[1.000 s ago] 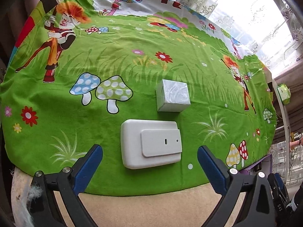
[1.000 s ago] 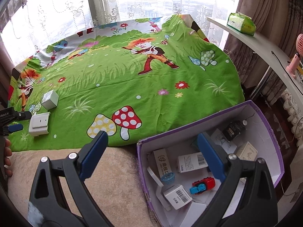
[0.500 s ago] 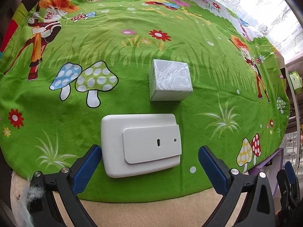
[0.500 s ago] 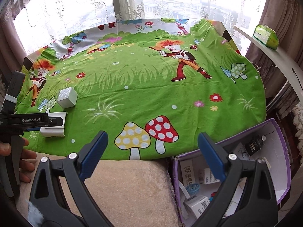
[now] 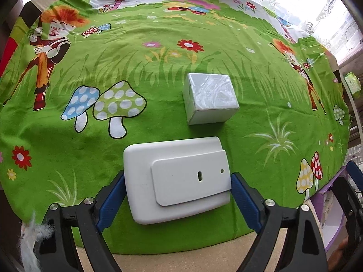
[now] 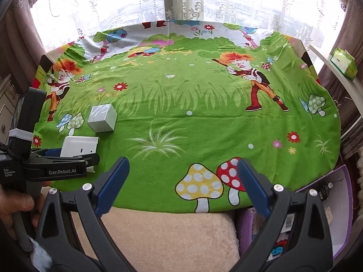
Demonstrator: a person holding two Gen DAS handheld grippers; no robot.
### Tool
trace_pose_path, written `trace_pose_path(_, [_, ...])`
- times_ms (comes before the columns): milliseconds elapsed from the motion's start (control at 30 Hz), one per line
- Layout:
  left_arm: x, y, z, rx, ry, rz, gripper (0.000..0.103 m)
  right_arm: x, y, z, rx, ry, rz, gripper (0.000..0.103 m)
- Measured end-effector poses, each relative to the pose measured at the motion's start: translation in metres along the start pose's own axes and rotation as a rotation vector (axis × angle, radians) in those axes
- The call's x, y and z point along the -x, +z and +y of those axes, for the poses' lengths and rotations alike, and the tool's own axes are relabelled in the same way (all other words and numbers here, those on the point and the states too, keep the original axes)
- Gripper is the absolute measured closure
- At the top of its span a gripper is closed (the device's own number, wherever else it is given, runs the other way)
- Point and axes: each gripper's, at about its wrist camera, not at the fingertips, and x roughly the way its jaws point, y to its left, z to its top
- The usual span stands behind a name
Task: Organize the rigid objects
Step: 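Grasp white wall-plate device with left tool while right grasps white cube box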
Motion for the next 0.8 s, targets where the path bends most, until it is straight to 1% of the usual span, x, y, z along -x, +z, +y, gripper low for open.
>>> trace_pose_path(67, [0.004,0.000,0.010,0.028,-0.004,-0.022,0.013,-0.006,0.003,0.010,0.022,0.011,0.005,0.006])
trace_pose_path(233, [0.021,0.003,0.048,0.139,0.031,-0.116,0.013,-0.016,0.010,0.031,0.049,0.062,0.006,0.006])
trace_pose_path(333, [0.029,0.000,0.063,0.203,0.019,-0.159,0.013,-0.024,0.014,0.046,0.066,0.098,0.016,0.006])
trace_pose_path(400, [0.032,0.000,0.068,0.222,0.019,-0.195,0.013,-0.031,0.016,0.059,0.092,0.118,0.024,0.006])
trace_pose_path(533, [0.043,0.002,0.073,0.248,0.031,-0.272,0.013,-0.044,0.020,0.078,0.129,0.123,0.042,0.006])
trace_pose_path(800, [0.052,0.002,0.094,0.332,0.049,-0.350,0.013,-0.065,0.037,0.113,0.173,0.138,0.031,0.006])
